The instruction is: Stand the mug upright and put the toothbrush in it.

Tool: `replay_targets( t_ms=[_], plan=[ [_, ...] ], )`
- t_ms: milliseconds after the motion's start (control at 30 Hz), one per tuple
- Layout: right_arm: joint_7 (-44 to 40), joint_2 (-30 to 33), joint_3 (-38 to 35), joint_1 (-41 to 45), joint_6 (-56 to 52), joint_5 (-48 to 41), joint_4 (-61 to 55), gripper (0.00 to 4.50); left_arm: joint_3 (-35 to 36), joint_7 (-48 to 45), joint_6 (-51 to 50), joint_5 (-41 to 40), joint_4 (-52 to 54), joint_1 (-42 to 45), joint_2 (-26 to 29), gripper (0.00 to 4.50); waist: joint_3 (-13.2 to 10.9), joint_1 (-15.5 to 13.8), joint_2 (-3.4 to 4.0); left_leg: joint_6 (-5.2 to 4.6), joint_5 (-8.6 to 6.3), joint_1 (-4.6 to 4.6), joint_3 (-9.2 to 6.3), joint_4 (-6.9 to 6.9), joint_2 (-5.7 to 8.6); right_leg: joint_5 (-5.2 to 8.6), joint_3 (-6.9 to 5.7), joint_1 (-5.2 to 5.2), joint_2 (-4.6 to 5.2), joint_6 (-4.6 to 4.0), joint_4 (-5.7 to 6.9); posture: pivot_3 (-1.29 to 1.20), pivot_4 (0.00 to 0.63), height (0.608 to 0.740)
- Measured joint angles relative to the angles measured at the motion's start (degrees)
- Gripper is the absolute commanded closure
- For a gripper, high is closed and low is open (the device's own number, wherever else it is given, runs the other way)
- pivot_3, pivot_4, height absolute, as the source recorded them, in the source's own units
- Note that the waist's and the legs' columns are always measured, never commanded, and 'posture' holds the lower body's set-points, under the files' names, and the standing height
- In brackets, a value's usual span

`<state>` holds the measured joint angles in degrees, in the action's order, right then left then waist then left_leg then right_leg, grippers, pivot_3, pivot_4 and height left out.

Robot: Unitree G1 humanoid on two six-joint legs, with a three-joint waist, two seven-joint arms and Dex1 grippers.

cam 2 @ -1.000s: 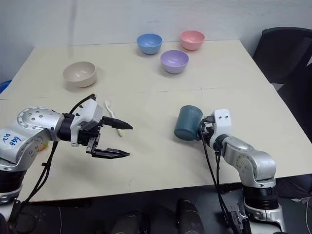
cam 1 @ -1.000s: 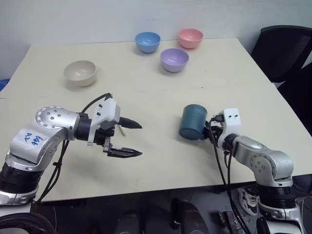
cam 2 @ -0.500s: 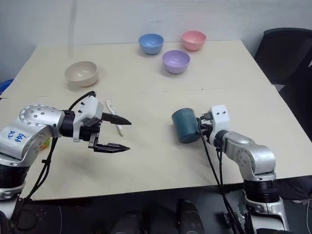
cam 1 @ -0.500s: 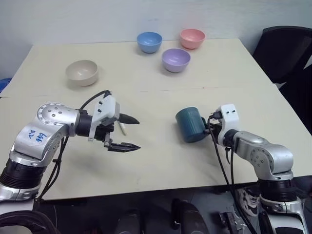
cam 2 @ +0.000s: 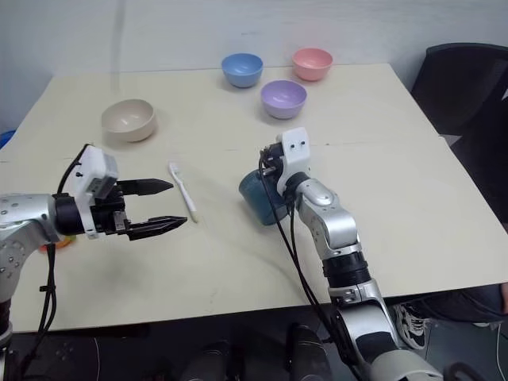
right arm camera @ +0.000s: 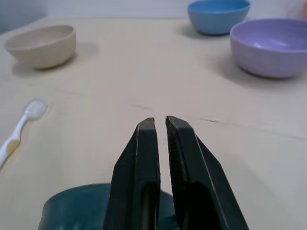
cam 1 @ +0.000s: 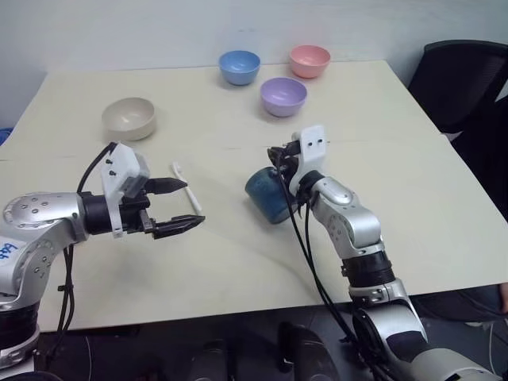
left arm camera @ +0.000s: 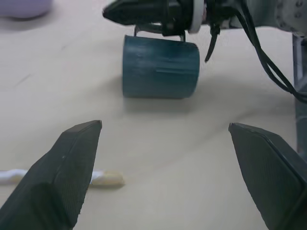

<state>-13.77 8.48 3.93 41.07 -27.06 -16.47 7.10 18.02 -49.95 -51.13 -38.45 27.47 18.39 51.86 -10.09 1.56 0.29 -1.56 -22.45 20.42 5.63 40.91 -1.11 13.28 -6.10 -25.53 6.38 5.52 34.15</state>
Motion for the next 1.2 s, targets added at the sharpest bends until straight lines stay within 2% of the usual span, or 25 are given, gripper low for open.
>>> replay_targets(
  t_ms=[67,233,467,600,800,867,1033,1133,1200],
  plan=[
    [-0.9,2.9,-0.2,0.0,-2.1,0.1,-2.1,3.58,1.1,0.4,-0.2,-0.8,1.3,-0.9,0.1,0.0,0.0,0.0,0.01,-0.05,0.01,0.01,0.01,-0.01,0.1,0.0,-0.01,0.0,0.11,0.0,-0.02,0.0,0.15,0.74],
    [-4.2,12.7,-3.4,0.3,-11.4,-0.8,-11.5,1.94,1.0,1.8,-0.2,-1.6,1.5,-1.0,0.2,0.0,-0.1,0.1,0.09,-0.05,0.02,0.01,0.03,-0.01,0.03,0.0,-0.06,0.0,0.03,0.0,-0.02,0.0,0.15,0.74],
    [-13.8,23.2,-4.8,2.3,-28.6,-7.7,-13.0,1.94,-4.5,1.7,1.2,-1.6,0.5,3.5,-0.8,0.0,-0.1,0.1,0.09,0.0,0.01,-0.05,0.16,-0.03,0.07,0.0,-0.04,0.0,-0.06,0.0,-0.02,0.0,0.15,0.74],
    [-20.4,25.2,-4.3,5.1,-33.3,-9.7,-4.8,1.94,-7.9,1.1,2.9,-1.1,-1.8,6.5,-1.7,0.0,-0.1,0.1,0.08,-0.03,0.02,-0.05,0.22,-0.03,0.19,0.0,-0.01,-0.01,-0.05,0.01,-0.02,0.0,0.15,0.74],
    [-26.2,24.9,-1.2,11.6,-30.9,-7.5,9.8,1.94,-10.2,0.0,4.9,-0.3,-3.8,8.3,-1.9,0.0,-0.1,0.1,0.09,-0.03,0.02,-0.04,0.23,-0.06,0.18,0.0,-0.02,-0.03,-0.06,0.01,-0.05,0.0,0.15,0.74],
    [-30.7,24.5,1.6,12.8,-29.3,-6.6,13.8,1.94,-10.5,-0.3,5.7,0.2,-3.9,8.4,-1.9,0.0,-0.1,0.1,0.09,-0.03,0.02,-0.03,0.22,-0.06,0.18,0.0,-0.03,-0.03,-0.05,0.01,-0.07,0.0,0.15,0.74],
    [-38.9,22.4,7.6,15.1,-23.8,-3.6,19.8,1.94,-10.8,-0.7,6.4,0.5,-3.9,8.4,-2.0,0.0,-0.1,0.2,0.09,-0.03,0.02,-0.02,0.21,-0.02,0.18,-0.01,-0.04,-0.03,-0.05,0.03,-0.06,0.0,0.15,0.74],
    [-39.7,22.0,9.2,15.5,-21.8,-2.3,21.0,1.94,-10.8,-0.7,6.6,0.5,-3.9,8.4,-2.0,0.0,-0.1,0.1,0.09,-0.02,0.02,-0.02,0.19,-0.02,0.18,-0.01,-0.05,-0.03,-0.04,0.03,-0.05,0.0,0.15,0.74],
    [-40.4,21.2,12.3,15.6,-16.0,2.3,23.9,1.94,-10.8,-0.6,6.7,0.5,-3.8,8.3,-2.0,0.0,-0.1,0.1,0.09,-0.02,0.02,-0.01,0.16,-0.02,0.19,-0.01,-0.06,-0.02,0.0,0.03,-0.06,0.0,0.15,0.74]
  ],
)
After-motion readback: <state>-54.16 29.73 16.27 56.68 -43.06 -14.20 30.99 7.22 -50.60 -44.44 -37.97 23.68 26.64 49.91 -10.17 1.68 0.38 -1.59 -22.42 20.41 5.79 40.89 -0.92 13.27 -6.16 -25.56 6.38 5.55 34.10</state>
